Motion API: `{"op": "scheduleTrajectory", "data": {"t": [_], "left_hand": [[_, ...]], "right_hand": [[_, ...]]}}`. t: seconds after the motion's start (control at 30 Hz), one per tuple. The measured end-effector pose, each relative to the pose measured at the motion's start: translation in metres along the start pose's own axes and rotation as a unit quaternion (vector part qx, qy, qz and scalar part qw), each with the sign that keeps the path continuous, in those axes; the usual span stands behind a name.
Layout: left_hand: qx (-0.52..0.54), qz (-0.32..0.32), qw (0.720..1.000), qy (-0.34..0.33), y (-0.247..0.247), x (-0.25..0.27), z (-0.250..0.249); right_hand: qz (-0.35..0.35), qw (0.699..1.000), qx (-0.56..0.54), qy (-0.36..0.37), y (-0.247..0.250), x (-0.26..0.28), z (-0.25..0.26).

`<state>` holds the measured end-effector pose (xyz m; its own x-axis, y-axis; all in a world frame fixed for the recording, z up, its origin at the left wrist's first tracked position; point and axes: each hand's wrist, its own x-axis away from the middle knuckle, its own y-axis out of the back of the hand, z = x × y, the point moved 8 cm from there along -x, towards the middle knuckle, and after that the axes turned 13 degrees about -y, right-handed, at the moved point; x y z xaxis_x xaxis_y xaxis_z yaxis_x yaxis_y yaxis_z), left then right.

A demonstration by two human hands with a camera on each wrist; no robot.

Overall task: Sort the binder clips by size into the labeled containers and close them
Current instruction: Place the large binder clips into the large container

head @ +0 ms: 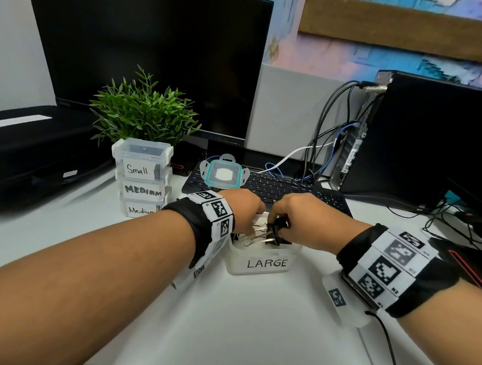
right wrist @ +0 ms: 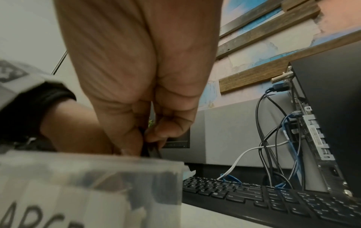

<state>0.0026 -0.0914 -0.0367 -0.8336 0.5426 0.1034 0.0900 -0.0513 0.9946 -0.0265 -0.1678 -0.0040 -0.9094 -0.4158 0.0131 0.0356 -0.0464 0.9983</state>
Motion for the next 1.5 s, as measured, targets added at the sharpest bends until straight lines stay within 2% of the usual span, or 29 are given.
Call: {"op": "scheduleTrajectory", "data": {"t": [0.1,0.23,0.43,0.57,0.7,0.83,0.93,1.1,1.2,1.37,1.5], "left_hand": [[0.007,-0.003,1.000,0.001,-0.001,0.000,0.000],[0.018,-0.004,1.000,-0.001,0.000,0.003,-0.001],[0.036,-0.004,0.999,0.009,-0.001,0.005,-0.001],[0.044,-0.006,0.999,0.004,-0.001,0.004,-0.002],[0.053,-0.010,0.999,-0.003,-0.001,0.006,-0.003],[0.043,-0.019,0.999,-0.005,0.001,0.007,-0.004],[0.075,-0.029,0.997,-0.005,-0.001,0.007,0.000],[0.068,-0.017,0.997,-0.008,-0.005,0.007,0.004],[0.053,-0.010,0.999,-0.007,-0.006,0.007,0.006],[0.048,-0.009,0.999,-0.011,-0.005,0.008,0.004],[0.051,-0.010,0.999,-0.012,-0.005,0.009,0.005]], "right_hand": [[-0.018,0.999,-0.048,-0.013,0.015,0.002,-0.004],[-0.023,0.998,-0.051,-0.013,0.018,0.002,-0.002],[-0.026,0.997,-0.053,0.040,0.014,0.009,0.011],[0.002,0.997,-0.063,0.051,0.008,0.008,0.015],[0.023,0.997,-0.025,0.063,-0.003,0.009,0.019],[0.033,0.995,-0.087,0.025,-0.008,0.006,0.013],[0.029,0.990,-0.136,-0.021,-0.011,0.004,0.004],[0.091,0.972,-0.216,-0.031,-0.026,0.005,0.000],[0.080,0.982,-0.171,-0.027,-0.026,0.003,0.002],[0.087,0.996,-0.022,-0.013,-0.032,-0.001,0.011],[0.120,0.993,-0.004,-0.013,-0.038,-0.005,0.014]]}}
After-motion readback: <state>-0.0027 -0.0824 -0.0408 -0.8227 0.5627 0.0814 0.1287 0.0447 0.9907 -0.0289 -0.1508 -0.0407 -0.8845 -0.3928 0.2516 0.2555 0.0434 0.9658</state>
